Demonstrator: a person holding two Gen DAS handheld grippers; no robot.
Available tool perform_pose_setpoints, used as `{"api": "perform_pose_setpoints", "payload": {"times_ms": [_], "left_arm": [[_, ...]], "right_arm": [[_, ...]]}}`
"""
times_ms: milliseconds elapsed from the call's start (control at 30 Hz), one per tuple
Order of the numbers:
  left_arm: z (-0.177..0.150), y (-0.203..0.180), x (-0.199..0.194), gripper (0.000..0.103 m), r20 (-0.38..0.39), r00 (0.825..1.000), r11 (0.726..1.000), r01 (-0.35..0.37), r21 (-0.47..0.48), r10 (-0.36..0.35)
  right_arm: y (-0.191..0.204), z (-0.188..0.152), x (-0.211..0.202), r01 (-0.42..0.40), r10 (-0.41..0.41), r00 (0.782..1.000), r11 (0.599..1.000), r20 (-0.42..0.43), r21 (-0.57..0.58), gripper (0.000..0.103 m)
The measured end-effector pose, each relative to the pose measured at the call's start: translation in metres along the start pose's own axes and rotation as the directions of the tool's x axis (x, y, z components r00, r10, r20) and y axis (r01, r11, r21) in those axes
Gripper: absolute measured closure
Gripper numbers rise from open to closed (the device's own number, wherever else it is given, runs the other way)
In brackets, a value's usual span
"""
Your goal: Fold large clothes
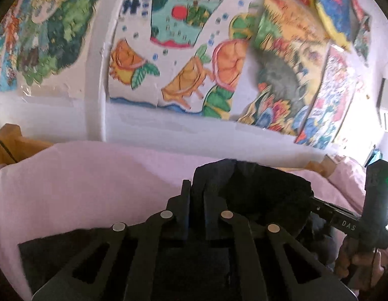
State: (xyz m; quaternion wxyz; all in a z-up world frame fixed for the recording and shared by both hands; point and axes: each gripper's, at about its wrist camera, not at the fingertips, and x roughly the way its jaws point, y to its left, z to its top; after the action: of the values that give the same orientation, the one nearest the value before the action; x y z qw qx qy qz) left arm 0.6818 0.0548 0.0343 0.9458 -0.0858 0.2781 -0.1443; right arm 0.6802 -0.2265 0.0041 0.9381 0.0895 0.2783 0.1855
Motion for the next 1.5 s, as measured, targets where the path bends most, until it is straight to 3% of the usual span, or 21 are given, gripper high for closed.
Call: {"api": "perform_pose_setpoints", "payload": {"times_ms": [167,367,533,933,1100,1333,1400,1500], "left_arm": [[-0.019,-0.002,-0.055,0.099,0.035,0.999,0.999,0.037,0.04,-0.038],[-0.059,0.001,-0.095,0.1,0.007,0.996,0.995,0.083,0.046,-0.084],[-0.087,0.002,-0.094,0.1,-0.043,0.997,0.997,0.06,0.055,-0.058],[-0.128,0.018,-0.061,0.1,-0.099,0.995,0.997,0.02,0.074,-0.012],[-0.129,0.014,-0.065,0.1,-0.081,0.997,0.994,0.006,0.111,0.004],[-0.13,0.015,-0.065,0.1,-0.075,0.997,0.993,0.014,0.119,-0.005],[-0.13,0.015,-0.067,0.1,-0.071,0.997,0.993,0.023,0.119,-0.015],[-0.128,0.016,-0.07,0.099,-0.076,0.997,0.992,0.038,0.12,-0.029]], "right_arm": [[0.012,-0.015,-0.052,-0.03,0.033,0.999,0.994,0.029,-0.106,0.087],[0.025,-0.055,-0.09,-0.013,0.016,1.0,0.967,0.011,-0.253,0.089],[0.03,-0.089,-0.092,0.042,-0.053,0.998,0.932,-0.022,-0.36,0.09],[0.024,-0.133,-0.061,0.108,-0.148,0.987,0.902,-0.064,-0.418,0.089],[0.022,-0.117,-0.082,0.048,-0.077,0.995,0.931,-0.067,-0.362,0.086],[0.031,-0.061,-0.119,-0.041,0.059,0.996,0.965,0.062,-0.257,0.083],[0.035,-0.048,-0.108,-0.063,0.075,0.996,0.976,0.049,-0.21,0.083],[0.042,-0.045,-0.074,-0.052,0.046,0.998,0.984,-0.039,-0.173,0.083]]}}
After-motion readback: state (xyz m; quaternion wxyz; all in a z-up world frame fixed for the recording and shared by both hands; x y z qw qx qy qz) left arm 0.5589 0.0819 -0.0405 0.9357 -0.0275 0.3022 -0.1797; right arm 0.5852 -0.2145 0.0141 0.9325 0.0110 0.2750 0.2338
